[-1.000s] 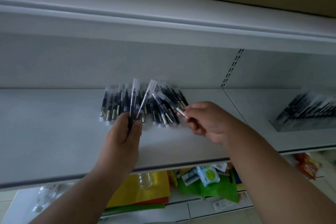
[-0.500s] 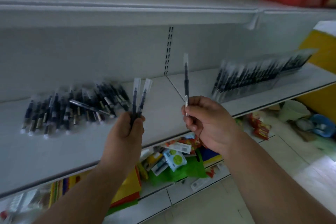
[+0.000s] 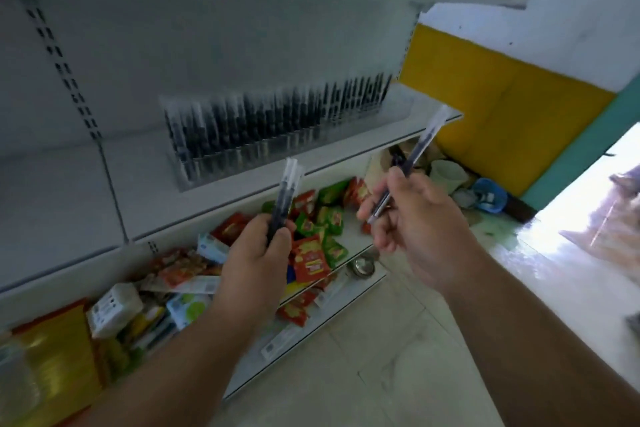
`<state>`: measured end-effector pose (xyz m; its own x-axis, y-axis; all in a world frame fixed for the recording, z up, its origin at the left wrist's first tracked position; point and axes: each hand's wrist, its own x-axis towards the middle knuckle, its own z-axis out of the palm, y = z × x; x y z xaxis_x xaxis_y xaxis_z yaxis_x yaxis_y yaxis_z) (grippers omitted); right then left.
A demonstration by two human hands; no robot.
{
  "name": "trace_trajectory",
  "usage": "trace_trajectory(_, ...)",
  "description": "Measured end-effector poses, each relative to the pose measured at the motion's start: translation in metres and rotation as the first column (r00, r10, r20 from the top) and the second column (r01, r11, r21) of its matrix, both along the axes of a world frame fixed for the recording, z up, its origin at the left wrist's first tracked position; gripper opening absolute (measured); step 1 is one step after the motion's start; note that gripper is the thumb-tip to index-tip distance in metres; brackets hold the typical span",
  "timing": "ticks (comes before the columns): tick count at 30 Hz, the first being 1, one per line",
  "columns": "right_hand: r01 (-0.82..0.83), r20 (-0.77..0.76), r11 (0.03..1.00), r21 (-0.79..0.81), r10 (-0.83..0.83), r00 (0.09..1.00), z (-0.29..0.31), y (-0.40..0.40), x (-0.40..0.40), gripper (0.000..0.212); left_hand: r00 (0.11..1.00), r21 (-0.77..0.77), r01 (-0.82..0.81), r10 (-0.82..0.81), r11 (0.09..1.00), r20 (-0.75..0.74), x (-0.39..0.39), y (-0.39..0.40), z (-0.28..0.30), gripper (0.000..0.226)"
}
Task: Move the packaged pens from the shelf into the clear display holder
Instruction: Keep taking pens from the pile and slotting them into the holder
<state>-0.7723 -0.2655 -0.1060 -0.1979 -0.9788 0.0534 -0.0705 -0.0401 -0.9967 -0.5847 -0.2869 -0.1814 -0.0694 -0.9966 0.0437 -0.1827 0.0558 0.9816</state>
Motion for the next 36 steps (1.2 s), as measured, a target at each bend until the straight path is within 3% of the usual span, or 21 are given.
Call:
trace_trajectory(4, 0.070, -0.162, 0.997, -0.021, -0.072, 0.984, 0.007, -0.017, -0.050, 0.038, 0.999, 0.009, 0.019, -0.019, 1.000, 0.031, -0.049, -0.016, -0.001, 0.023)
trace_trajectory(7, 0.142, -0.284, 0.989, -0.034, -0.146, 0.947, 0.003, -0.047, -0.080, 0.014, 0.999, 0.035, -0.007, 0.005, 0.999, 0.042, -0.077, -0.044, -0.007, 0.028)
trace_trajectory(8, 0.151, -0.291, 0.987, -0.052, -0.160, 0.943, 0.002, -0.059, -0.092, 0.005, 0.999, 0.041, 0.007, -0.009, 0.999, 0.041, -0.089, -0.058, -0.007, 0.030)
trace_trajectory(13, 0.226, -0.332, 0.971, -0.075, -0.238, 0.913, 0.008, -0.106, -0.148, 0.025, 0.997, 0.080, 0.075, -0.072, 0.994, -0.041, -0.151, -0.120, 0.004, 0.033)
trace_trajectory(16, 0.204, -0.305, 0.974, -0.096, -0.224, 0.926, 0.018, -0.130, -0.187, 0.006, 0.996, 0.025, 0.088, -0.088, 0.996, 0.001, -0.191, -0.146, 0.012, 0.038)
trace_trajectory(19, 0.194, -0.325, 0.977, -0.087, -0.212, 0.922, 0.017, -0.155, -0.216, 0.022, 0.997, 0.018, 0.070, -0.069, 0.997, -0.015, -0.219, -0.170, 0.013, 0.040)
trace_trajectory(23, 0.141, -0.520, 0.986, -0.090, -0.167, 0.838, 0.008, -0.201, -0.251, 0.016, 0.999, 0.043, -0.018, 0.020, 0.999, -0.035, -0.251, -0.198, 0.004, 0.040)
trace_trajectory(30, -0.060, -0.499, 0.957, -0.283, -0.094, 0.861, 0.009, -0.319, -0.307, 0.010, 0.953, 0.044, -0.298, 0.300, 0.954, -0.046, -0.306, -0.233, -0.010, 0.039)
trace_trajectory(36, -0.270, -0.628, 0.928, -0.255, 0.054, 0.777, 0.001, -0.394, -0.310, 0.004, 0.888, 0.078, -0.453, 0.457, 0.888, -0.045, -0.339, -0.248, -0.008, 0.038)
